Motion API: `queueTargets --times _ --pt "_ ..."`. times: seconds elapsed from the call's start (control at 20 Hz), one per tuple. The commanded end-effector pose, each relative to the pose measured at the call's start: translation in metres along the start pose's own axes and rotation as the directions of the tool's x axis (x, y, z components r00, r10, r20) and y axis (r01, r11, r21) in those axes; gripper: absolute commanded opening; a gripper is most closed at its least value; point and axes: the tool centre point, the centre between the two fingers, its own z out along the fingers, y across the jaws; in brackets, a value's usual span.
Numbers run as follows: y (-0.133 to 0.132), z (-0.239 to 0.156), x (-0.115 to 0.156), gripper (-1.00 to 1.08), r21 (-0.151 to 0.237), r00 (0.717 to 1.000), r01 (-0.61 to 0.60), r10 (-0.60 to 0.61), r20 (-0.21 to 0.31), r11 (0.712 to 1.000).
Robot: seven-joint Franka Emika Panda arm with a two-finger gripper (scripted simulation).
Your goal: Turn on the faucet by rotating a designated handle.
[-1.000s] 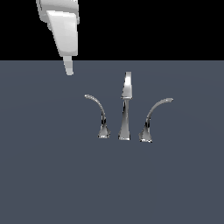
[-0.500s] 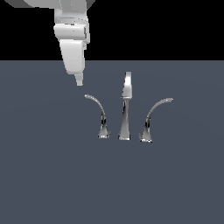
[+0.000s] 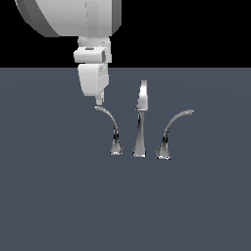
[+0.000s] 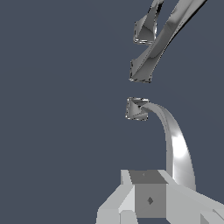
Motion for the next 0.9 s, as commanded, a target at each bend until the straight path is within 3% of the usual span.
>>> queueTargets --times 0.0,0.85 --pt "-0.0058 0.0062 0.0046 -1.0 0.001 0.999 -0.038 0.038 0.0 0.999" --pt "-0.0072 0.015 0.009 -1.0 0.002 0.996 -0.094 0.094 0.002 0.996"
